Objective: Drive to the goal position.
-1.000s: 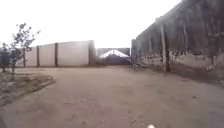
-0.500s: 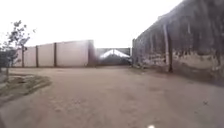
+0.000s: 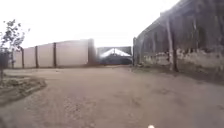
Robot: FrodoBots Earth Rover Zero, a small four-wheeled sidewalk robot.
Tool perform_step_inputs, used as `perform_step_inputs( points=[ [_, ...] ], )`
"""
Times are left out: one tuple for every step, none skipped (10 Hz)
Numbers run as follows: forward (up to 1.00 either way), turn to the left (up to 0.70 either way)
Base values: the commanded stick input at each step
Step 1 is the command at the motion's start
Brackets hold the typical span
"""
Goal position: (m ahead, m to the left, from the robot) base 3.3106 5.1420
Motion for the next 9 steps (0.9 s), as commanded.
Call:
perform_step_inputs(
  points=[
    [0.50,0.00],
    [0.50,0.00],
    [0.50,0.50],
    [0.50,0.50],
    [0.50,0.34],
    [0.50,0.00],
    [0.50,0.00],
    [0.50,0.00],
    [0.50,0.00]
  ],
)
